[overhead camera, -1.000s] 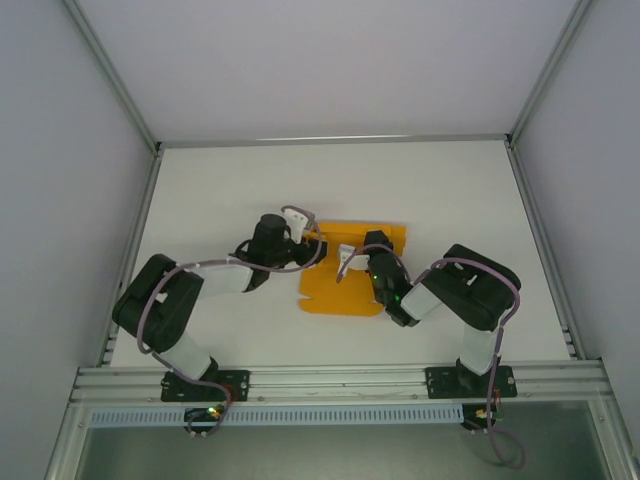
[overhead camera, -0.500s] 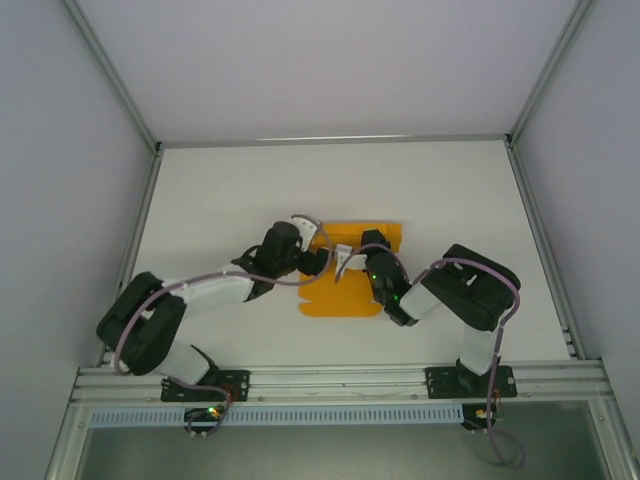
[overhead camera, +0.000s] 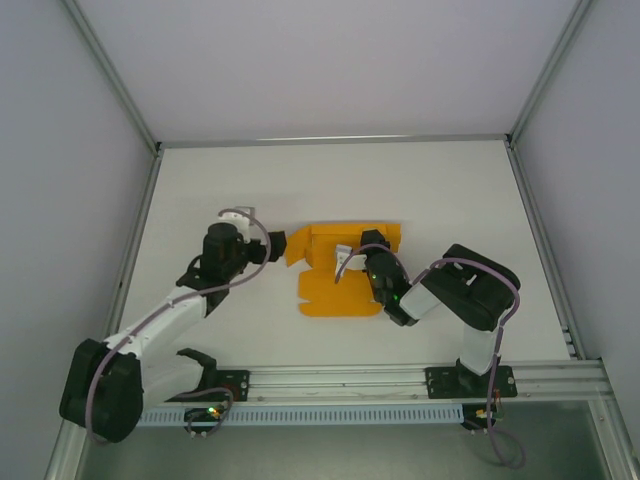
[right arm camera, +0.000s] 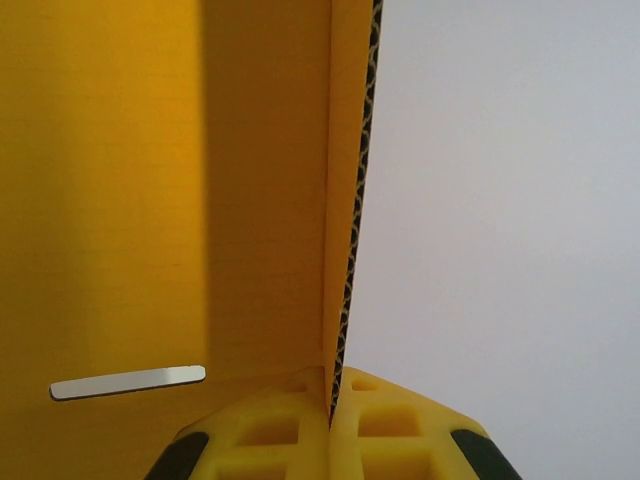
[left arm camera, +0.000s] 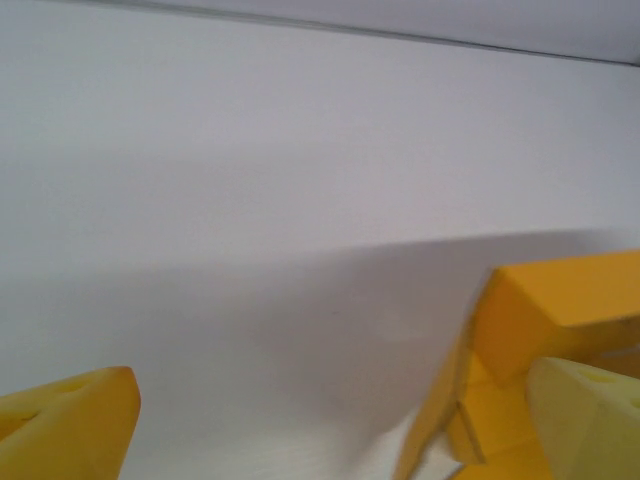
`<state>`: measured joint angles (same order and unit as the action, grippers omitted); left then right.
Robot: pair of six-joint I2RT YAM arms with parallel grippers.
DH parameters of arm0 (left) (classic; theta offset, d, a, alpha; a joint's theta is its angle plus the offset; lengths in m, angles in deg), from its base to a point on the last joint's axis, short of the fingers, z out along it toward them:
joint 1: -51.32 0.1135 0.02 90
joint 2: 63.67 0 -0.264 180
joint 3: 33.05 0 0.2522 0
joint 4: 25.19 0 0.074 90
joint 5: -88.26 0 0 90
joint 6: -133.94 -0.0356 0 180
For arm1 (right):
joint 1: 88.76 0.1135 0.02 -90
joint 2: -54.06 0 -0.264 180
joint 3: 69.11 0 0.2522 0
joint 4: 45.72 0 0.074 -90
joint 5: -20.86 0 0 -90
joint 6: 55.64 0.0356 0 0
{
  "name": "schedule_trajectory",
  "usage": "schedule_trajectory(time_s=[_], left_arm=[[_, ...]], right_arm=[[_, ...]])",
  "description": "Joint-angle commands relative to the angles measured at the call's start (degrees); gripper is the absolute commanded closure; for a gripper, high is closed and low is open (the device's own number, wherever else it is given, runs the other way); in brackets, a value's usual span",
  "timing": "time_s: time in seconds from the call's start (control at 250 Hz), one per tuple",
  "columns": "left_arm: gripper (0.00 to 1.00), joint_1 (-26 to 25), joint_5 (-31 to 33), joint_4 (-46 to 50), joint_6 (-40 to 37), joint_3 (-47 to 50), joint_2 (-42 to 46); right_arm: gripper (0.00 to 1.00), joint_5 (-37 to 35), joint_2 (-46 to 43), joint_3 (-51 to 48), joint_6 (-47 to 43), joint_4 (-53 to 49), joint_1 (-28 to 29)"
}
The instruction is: Assemble paper box
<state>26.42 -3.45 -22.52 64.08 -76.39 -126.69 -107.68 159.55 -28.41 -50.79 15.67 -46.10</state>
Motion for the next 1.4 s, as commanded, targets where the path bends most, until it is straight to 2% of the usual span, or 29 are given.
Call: schedule_trajectory(time_s=[0.0, 0.052, 0.136, 0.216, 0.228, 0.324, 0.479, 0.675, 0.943, 1.01, 1.106, 1.15, 1.234, 1.318, 1.394], left_arm=[[0.00, 2.67, -2.84, 2.15, 4.09, 0.58, -2.42], [0.02, 2.93, -5.20, 1.39, 3.79, 0.57, -4.02], [0.16, 2.30, -11.89, -0.20, 0.25, 0.13, -7.28], [0.19, 1.34, -18.10, -2.57, -3.26, -0.54, -10.89], [0.20, -0.19, -18.69, -2.81, -3.66, -0.68, -11.36], [0.23, -3.03, -21.49, -3.89, -6.64, -2.43, -15.21], [0.27, -4.46, -26.37, -7.69, -7.43, -4.90, -20.21], [0.31, -5.55, -27.28, -9.58, -8.42, -7.65, -24.78], [0.32, -7.80, -25.33, -10.00, -8.53, -11.28, -29.69], [0.32, -8.94, -21.80, -9.38, -8.86, -11.95, -30.20], [0.32, -11.32, -13.71, -6.21, -9.65, -13.40, -31.15], [0.28, -12.60, -10.16, -4.12, -10.21, -14.29, -31.62], [0.27, -14.16, -8.92, -2.96, -11.17, -14.80, -32.20], [0.40, -14.41, -8.32, -3.52, -11.31, -14.53, -32.64], [0.44, -14.35, -6.64, -3.29, -11.27, -14.90, -32.91]], right_arm=[[1.00, 0.92, 0.81, 0.48, 0.02, -0.02, 0.39], [1.00, 0.92, 0.60, 0.42, 0.14, -0.08, 0.41], [1.00, 0.93, 0.34, 0.54, 0.11, -0.18, 0.41], [1.00, 0.91, 0.33, 0.57, 0.07, -0.18, 0.38], [1.00, 0.92, 0.33, 0.49, 0.08, -0.07, 0.37], [1.00, 0.73, 0.26, 0.48, 0.10, -0.04, 0.41], [1.00, 0.84, 0.09, 0.43, -0.01, -0.11, 0.49], [1.00, 0.84, 0.32, 0.52, 0.03, -0.11, 0.49], [1.00, 0.68, 0.49, 0.66, 0.06, -0.09, 0.50], [1.00, 0.66, 0.50, 0.74, 0.24, -0.11, 0.50], [1.00, 0.49, 0.41, 0.84, 0.32, -0.18, 0.47], [1.00, 0.33, 0.50, 0.85, 0.33, -0.10, 0.46], [1.00, 0.05, 0.68, 0.97, 0.19, -0.18, 0.50], [1.00, 0.05, 0.59, 1.06, 0.24, -0.10, 0.47], [1.00, 0.04, 0.46, 1.00, 0.19, -0.14, 0.50]])
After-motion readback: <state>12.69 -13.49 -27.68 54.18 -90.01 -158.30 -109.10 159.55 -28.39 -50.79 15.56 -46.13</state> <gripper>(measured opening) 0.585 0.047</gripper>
